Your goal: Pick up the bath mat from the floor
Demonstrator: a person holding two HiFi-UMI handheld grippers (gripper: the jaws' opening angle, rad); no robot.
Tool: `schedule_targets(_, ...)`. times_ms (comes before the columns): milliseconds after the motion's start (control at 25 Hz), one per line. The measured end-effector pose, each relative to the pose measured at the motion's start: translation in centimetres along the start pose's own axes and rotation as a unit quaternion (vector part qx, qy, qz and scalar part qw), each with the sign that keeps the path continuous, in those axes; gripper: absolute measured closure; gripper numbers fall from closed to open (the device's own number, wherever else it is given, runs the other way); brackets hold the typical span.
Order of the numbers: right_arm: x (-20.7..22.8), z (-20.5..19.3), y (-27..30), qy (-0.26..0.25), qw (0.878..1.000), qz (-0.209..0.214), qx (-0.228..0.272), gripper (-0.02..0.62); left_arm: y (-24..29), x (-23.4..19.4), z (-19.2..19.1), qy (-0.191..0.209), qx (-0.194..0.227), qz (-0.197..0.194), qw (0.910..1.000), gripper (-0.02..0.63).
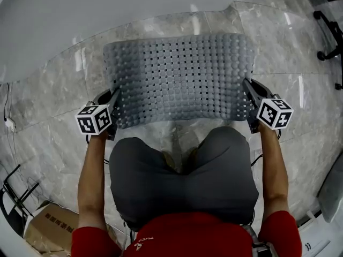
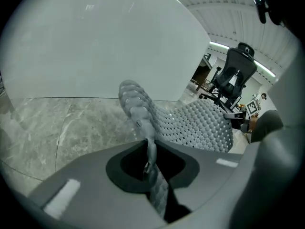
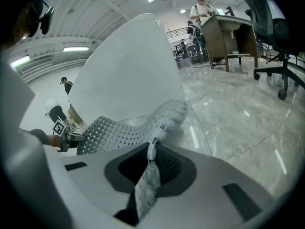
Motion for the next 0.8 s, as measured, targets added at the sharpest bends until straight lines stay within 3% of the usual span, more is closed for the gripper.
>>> schedule_targets(360,-3.8,4.8,-4.4,0.013,0.996,0.035,0.082,0.555,-6.4,1.1,4.5,-0.002,0.089,-0.014,0.9959,0.558)
schedule_targets(800,-8.7,13.9,-9.7,-0.032,0.983,0.076,0.163,0.555,-14.8,4.2,11.8,0.029,0.193,-0.001,0.9808,0.558)
Point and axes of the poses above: the fingertips, and each gripper's own axes: y forward along the fingers, x to its right, z out of its top, the point moved 3 cm from there along -y, backward along the fingers, and after that the axes turned 3 degrees about z, right-handed, at the moved point
